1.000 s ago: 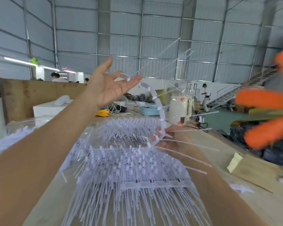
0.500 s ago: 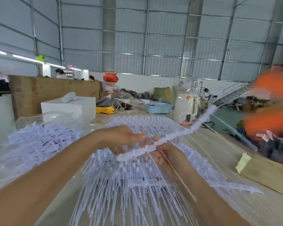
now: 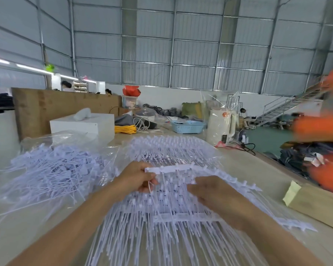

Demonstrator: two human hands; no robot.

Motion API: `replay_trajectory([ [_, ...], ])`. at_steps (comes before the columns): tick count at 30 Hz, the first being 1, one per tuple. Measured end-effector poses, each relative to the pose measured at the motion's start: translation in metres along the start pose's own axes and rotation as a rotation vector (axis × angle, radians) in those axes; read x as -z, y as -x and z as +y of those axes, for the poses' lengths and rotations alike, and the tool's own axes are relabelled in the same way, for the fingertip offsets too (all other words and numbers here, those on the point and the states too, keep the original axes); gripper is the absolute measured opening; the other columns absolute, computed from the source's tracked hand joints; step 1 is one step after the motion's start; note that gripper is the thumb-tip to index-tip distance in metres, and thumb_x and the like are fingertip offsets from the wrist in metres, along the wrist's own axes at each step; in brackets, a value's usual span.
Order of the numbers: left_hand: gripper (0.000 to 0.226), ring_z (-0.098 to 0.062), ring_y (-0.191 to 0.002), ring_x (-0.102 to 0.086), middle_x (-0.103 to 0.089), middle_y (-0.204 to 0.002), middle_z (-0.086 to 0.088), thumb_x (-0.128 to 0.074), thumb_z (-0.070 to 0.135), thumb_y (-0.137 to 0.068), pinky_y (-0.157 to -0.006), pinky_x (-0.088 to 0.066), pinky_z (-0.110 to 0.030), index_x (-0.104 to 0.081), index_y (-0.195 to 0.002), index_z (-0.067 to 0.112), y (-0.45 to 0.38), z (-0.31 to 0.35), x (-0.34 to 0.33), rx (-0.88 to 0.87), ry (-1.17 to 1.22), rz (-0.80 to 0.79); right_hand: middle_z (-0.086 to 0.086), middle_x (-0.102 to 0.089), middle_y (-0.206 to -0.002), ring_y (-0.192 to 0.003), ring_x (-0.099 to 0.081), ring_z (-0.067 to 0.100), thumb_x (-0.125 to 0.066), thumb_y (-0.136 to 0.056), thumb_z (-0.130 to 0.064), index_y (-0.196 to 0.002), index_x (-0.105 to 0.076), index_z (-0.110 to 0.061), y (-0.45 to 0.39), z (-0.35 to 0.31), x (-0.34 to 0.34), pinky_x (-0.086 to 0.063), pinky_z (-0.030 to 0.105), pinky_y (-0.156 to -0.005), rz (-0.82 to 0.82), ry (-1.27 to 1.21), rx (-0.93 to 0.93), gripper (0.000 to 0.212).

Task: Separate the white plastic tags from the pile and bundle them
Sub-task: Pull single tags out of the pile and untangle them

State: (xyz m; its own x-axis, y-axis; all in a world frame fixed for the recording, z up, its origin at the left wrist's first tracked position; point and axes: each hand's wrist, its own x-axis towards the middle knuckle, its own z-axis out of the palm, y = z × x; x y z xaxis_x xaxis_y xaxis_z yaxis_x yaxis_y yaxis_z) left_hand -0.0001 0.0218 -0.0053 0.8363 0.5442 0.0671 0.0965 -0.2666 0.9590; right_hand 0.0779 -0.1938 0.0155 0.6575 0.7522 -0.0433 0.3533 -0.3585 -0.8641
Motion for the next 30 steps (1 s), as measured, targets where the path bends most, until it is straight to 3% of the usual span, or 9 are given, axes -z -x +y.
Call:
replay_trajectory([
  [2, 0.011, -0.014, -0.045, -0.06, -0.066, -0.059, -0.006, -0.054, -0.001, -0.092, -0.04, -0.043, -0.019, -0.058, -0.083, 0.004, -0.001, -0.007, -0.002, 0.014, 0.049, 0.042, -0.026, -0.045, -0.129, -0.117, -0.05, 0.0, -0.062, -0.08, -0.054, -0.11, -0.061, -0.024, 0.026, -0.016, 0.016, -0.041, 0.026, -0.095, -0.13, 0.184, 0.114, 0.042],
  [5, 0.012, -0.014, -0.041, -0.055, -0.062, -0.055, -0.008, -0.055, -0.002, -0.091, -0.036, -0.037, -0.016, -0.057, -0.08, 0.003, -0.001, -0.009, -0.002, 0.028, 0.201, 0.039, -0.024, -0.067, -0.107, -0.094, -0.065, -0.003, -0.061, -0.063, -0.065, -0.109, -0.066, -0.037, 0.046, -0.045, 0.04, -0.053, 0.023, -0.084, -0.19, 0.249, 0.291, 0.055],
  [9, 0.007, -0.014, -0.04, -0.051, -0.059, -0.057, -0.008, -0.053, -0.002, -0.092, -0.035, -0.033, -0.016, -0.055, -0.089, 0.004, 0.005, -0.001, -0.01, -0.046, 0.433, -0.085, -0.021, -0.061, -0.118, -0.097, -0.056, -0.013, -0.058, -0.084, -0.05, -0.122, -0.058, -0.037, 0.004, -0.062, 0.037, -0.037, -0.003, -0.076, 0.087, 0.509, 0.502, 0.041],
  [12, 0.01, -0.015, -0.044, -0.053, -0.063, -0.06, -0.007, -0.054, -0.001, -0.091, -0.039, -0.036, -0.017, -0.06, -0.095, 0.006, 0.01, -0.004, -0.018, -0.175, 0.373, -0.105, 0.0, -0.054, -0.134, -0.12, -0.049, 0.012, -0.058, -0.088, -0.046, -0.13, -0.054, -0.018, -0.041, -0.052, 0.015, -0.036, 0.019, -0.097, 0.008, 0.771, 0.494, 0.05],
  [14, 0.01, -0.015, -0.047, -0.055, -0.066, -0.064, -0.006, -0.056, 0.001, -0.089, -0.042, -0.036, -0.019, -0.061, -0.095, 0.008, 0.012, -0.009, -0.019, -0.248, 0.319, -0.093, 0.012, -0.065, -0.104, -0.095, -0.059, 0.021, -0.06, -0.09, -0.037, -0.106, -0.064, -0.007, -0.059, -0.046, 0.005, -0.042, 0.031, -0.082, -0.106, 0.756, 0.495, 0.034],
  [17, 0.02, -0.017, -0.058, -0.063, -0.071, -0.079, -0.007, -0.064, 0.017, -0.081, -0.049, -0.045, -0.022, -0.06, -0.1, 0.011, 0.015, -0.013, -0.016, -0.255, 0.346, -0.163, 0.003, -0.057, -0.073, -0.065, -0.049, 0.013, -0.06, -0.091, -0.029, -0.085, -0.065, -0.009, -0.067, -0.049, 0.007, -0.036, 0.028, -0.063, -0.113, 0.786, 0.5, 0.021],
  [22, 0.05, -0.02, -0.072, -0.07, -0.074, -0.092, -0.007, -0.061, 0.043, -0.075, -0.059, -0.054, -0.025, -0.056, -0.114, 0.011, 0.012, -0.01, -0.018, -0.076, 0.441, -0.164, -0.009, -0.051, -0.079, -0.08, -0.054, 0.015, -0.053, -0.093, -0.04, -0.088, -0.059, -0.014, -0.054, -0.089, 0.034, -0.049, 0.032, -0.081, 0.172, 1.15, 0.48, 0.027],
  [26, 0.045, -0.02, -0.068, -0.071, -0.075, -0.08, -0.007, -0.049, 0.05, -0.088, -0.056, -0.055, -0.025, -0.057, -0.104, 0.009, 0.007, -0.011, -0.024, 0.09, 0.384, -0.09, -0.011, -0.053, -0.061, -0.061, -0.054, -0.001, -0.056, -0.092, -0.036, -0.08, -0.061, -0.017, -0.02, -0.146, 0.06, -0.039, 0.017, -0.057, 0.277, 1.092, 0.648, 0.022],
  [30, 0.054, -0.026, -0.069, -0.071, -0.073, -0.086, -0.016, -0.04, 0.055, -0.092, -0.065, -0.058, -0.033, -0.056, -0.104, 0.004, 0.006, -0.011, -0.021, 0.109, 0.479, -0.091, -0.011, -0.058, -0.056, -0.052, -0.05, 0.002, -0.053, -0.093, -0.036, -0.083, -0.07, -0.026, -0.008, -0.179, 0.074, -0.041, 0.021, -0.061, -0.073, 0.727, 0.669, 0.022],
])
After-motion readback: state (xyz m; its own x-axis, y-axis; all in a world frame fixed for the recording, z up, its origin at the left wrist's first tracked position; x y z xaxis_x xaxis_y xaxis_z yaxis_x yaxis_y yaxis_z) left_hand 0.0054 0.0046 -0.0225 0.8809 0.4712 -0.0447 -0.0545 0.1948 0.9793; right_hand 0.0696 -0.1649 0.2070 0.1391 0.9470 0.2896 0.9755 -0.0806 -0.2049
